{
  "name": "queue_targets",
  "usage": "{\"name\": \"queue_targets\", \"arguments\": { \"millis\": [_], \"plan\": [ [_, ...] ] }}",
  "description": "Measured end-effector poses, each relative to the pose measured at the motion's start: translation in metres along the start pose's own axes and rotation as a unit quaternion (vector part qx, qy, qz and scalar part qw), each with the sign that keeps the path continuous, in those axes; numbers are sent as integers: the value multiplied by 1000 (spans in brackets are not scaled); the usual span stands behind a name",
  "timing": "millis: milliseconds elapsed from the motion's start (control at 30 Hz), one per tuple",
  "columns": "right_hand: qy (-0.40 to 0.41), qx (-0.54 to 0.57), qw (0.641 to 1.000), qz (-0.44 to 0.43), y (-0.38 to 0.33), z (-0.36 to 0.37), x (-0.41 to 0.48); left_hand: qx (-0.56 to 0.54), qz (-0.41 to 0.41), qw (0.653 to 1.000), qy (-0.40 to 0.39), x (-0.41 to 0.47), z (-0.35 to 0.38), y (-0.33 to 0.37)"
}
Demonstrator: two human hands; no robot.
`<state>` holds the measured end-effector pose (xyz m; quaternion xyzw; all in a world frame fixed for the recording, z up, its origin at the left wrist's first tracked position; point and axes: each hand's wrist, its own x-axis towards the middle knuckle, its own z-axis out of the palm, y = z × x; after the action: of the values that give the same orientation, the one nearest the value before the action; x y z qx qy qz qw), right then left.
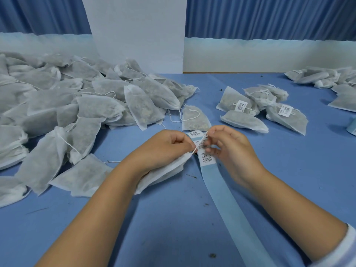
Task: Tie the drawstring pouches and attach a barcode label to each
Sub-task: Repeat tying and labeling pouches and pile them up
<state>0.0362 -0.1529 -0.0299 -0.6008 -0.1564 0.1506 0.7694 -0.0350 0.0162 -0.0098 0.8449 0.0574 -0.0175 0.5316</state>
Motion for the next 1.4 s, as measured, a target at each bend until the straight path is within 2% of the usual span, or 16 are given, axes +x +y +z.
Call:
{"name": "queue_targets", "arguments": {
  "millis": [133,233,533,767,900,1033,1200,1300,1400],
  "plan": [
    [1,74,996,46,-5,-1,1,-3,24,1000,17,0,1,1],
    [5,90,994,53,-6,-2,1,-1,47,998,33,-1,2,1],
    [29,57,997,33,-2,-1,4,83,84,986,115,0,10,6],
    [46,31,998,23,-2,0,5,126,112,976,139,3,12,4],
    [59,33,997,29,-3,-4,5,125,80,982,115,6,7,-3],
    [51,35,998,-1,-6,-5,4,68,37,995,61,8,-8,-7],
    [18,-56,997,-54,-7,-1,-2,163,-49,985,40,9,-25,-15],
    [-2,-103,990,-92,-7,2,-8,139,-61,986,64,8,-31,-17],
    [-20,-144,976,-159,-6,5,-14,89,-43,985,143,9,-33,-15]
  ]
}}
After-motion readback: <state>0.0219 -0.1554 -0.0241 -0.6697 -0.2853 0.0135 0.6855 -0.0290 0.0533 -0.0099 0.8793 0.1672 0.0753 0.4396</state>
